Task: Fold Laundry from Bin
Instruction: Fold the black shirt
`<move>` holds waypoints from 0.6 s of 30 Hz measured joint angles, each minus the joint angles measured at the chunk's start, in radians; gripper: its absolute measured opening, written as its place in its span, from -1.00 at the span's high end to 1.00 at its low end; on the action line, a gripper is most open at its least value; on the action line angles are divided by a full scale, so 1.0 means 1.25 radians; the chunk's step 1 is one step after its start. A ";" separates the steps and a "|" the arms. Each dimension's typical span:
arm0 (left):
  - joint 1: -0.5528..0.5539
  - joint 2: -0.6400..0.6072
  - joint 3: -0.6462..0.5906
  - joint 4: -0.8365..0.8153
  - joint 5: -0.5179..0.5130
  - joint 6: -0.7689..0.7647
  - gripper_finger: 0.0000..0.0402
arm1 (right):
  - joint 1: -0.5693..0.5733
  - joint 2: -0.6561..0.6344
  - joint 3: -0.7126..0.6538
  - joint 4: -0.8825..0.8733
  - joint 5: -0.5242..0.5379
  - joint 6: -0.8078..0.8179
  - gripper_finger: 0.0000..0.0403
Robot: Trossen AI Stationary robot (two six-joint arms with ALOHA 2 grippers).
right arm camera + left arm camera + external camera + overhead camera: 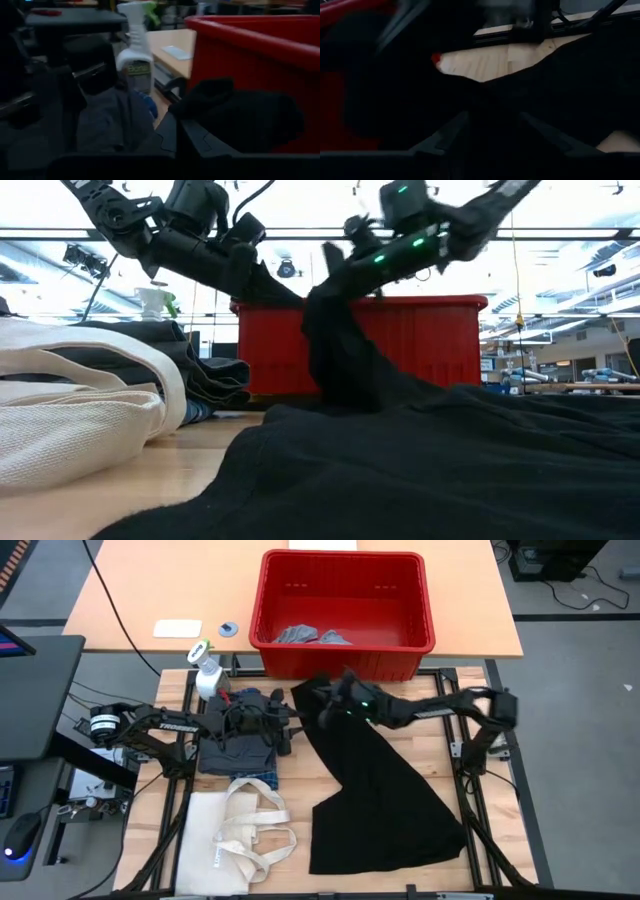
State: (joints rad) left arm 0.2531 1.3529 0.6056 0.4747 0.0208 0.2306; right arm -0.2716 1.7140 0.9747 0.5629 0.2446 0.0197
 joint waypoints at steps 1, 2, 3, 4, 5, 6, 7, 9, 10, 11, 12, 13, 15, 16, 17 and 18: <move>0.000 0.000 0.000 0.000 0.000 -0.005 0.14 | -0.009 0.030 0.028 0.002 -0.030 -0.007 0.96; -0.001 0.000 0.000 0.000 -0.004 -0.012 0.14 | -0.016 0.060 0.051 0.001 -0.061 -0.019 0.95; -0.001 0.000 0.000 0.000 -0.015 -0.018 0.14 | -0.024 0.090 0.078 0.000 -0.093 -0.028 0.94; 0.000 0.000 0.000 -0.002 -0.029 -0.024 0.14 | -0.029 0.116 0.099 -0.009 -0.120 -0.032 0.91; 0.000 0.000 0.000 -0.006 -0.042 -0.028 0.14 | -0.033 0.137 0.119 -0.030 -0.147 -0.034 0.87; 0.000 -0.002 0.000 -0.013 -0.052 -0.029 0.14 | -0.039 0.154 0.140 -0.053 -0.174 -0.038 0.81; 0.000 -0.004 0.000 -0.022 -0.063 -0.030 0.14 | -0.044 0.167 0.160 -0.079 -0.196 -0.040 0.74; 0.000 -0.005 0.000 -0.030 -0.070 -0.033 0.14 | -0.053 0.181 0.193 -0.130 -0.234 -0.049 0.56; 0.000 -0.005 0.000 -0.035 -0.070 -0.037 0.14 | -0.057 0.185 0.207 -0.156 -0.245 -0.055 0.46; 0.000 -0.005 0.000 -0.039 -0.070 -0.038 0.14 | -0.060 0.186 0.217 -0.183 -0.253 -0.057 0.36; 0.000 -0.005 0.000 -0.040 -0.070 -0.043 0.14 | -0.063 0.185 0.224 -0.213 -0.255 -0.056 0.27; 0.000 -0.005 0.000 -0.042 -0.070 -0.048 0.14 | -0.065 0.181 0.229 -0.246 -0.254 -0.054 0.18; 0.000 -0.005 0.002 -0.064 -0.070 -0.051 0.14 | -0.069 0.156 0.231 -0.313 -0.251 -0.051 0.03; -0.001 -0.005 0.002 -0.079 -0.070 -0.051 0.14 | -0.069 0.136 0.232 -0.343 -0.244 -0.041 -0.02; -0.003 -0.005 0.002 -0.095 -0.070 -0.052 0.14 | -0.068 0.114 0.233 -0.372 -0.230 -0.029 -0.06; -0.004 -0.005 0.002 -0.112 -0.070 -0.052 0.14 | -0.064 0.089 0.235 -0.404 -0.219 -0.019 -0.09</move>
State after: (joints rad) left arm 0.2477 1.3464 0.6075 0.3342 -0.0669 0.1661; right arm -0.3520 1.8253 1.2681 0.0577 -0.0286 -0.0039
